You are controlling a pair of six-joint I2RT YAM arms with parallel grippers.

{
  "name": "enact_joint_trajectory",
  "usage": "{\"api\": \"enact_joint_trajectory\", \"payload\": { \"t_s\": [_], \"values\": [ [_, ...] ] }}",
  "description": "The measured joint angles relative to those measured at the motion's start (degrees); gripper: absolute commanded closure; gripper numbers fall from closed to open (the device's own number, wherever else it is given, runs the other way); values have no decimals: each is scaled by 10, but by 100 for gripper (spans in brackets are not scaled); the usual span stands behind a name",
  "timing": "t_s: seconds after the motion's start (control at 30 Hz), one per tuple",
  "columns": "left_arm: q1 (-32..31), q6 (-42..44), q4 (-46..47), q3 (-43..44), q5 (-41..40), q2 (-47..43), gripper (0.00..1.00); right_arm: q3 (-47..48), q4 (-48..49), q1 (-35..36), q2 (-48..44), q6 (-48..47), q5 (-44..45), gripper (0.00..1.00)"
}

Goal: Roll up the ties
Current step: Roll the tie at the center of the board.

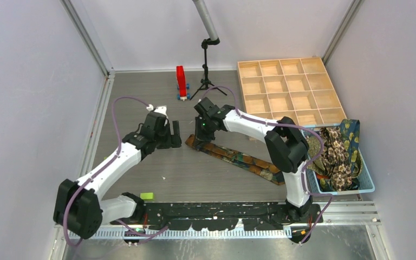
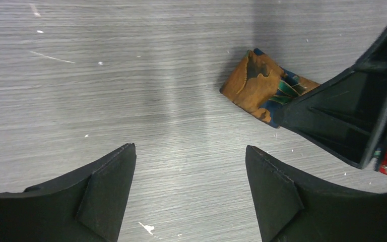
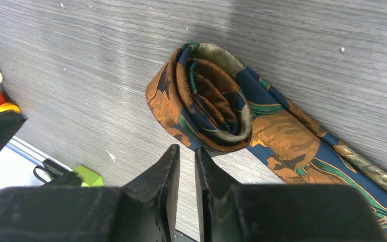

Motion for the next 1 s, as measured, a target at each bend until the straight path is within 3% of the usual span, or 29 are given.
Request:
{"api": "enact_joint_trajectory", "payload": {
  "t_s": [0.47, 1.0],
  "values": [
    [42, 54, 68, 82, 179, 245, 21, -23, 2, -12, -15, -14, -2, 77],
    [61, 91, 110, 108, 280, 313, 22, -27, 2, -58, -14, -33, -18, 77]
  ]
}}
